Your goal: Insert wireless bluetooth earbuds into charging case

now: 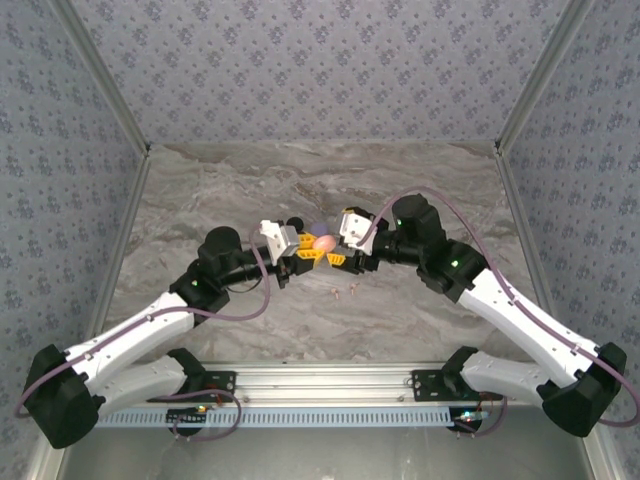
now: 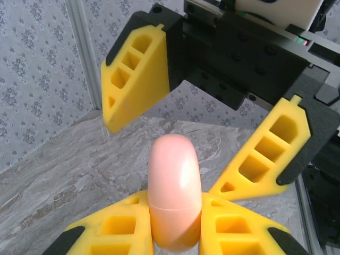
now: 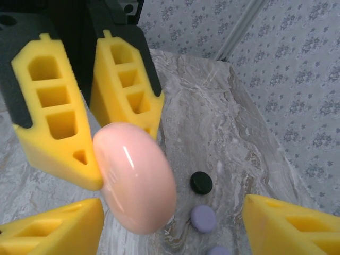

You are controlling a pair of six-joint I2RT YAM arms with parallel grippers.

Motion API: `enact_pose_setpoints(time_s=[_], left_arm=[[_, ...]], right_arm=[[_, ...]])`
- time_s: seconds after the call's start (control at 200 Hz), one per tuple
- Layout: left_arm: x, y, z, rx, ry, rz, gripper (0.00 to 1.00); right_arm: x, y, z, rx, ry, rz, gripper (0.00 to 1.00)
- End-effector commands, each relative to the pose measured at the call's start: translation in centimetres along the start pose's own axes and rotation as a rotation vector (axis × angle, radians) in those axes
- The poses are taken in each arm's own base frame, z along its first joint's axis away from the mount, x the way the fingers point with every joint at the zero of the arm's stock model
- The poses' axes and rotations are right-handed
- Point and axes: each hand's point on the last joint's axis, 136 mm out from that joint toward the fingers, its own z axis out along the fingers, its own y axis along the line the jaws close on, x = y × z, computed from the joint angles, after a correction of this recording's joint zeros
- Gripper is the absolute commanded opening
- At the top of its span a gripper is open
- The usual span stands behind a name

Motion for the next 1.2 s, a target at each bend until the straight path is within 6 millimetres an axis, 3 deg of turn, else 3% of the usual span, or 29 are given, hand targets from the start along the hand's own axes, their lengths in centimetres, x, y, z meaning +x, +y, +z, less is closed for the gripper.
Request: enact_pose_setpoints(time_s=[0.0,0.33,1.199], left_arm=[[-1.7,0.0,0.1,-0.002,-0.027,0.041,0.00],[-1.3,0.1,0.4,0.005,-0.010,0.034,0.00],[0.0,0.2,0.7,0.006,0.037,0.017,0.00]], right_arm=[[-1.5,-1.0,-0.5,0.031,-0.017,-0.037,0.69],[-1.9,-1.9,-0.4,0.056,0.001,-0.043,0.63],[-1.8,-3.1,-0.6,0.090,0.034,-0.039,0.62]])
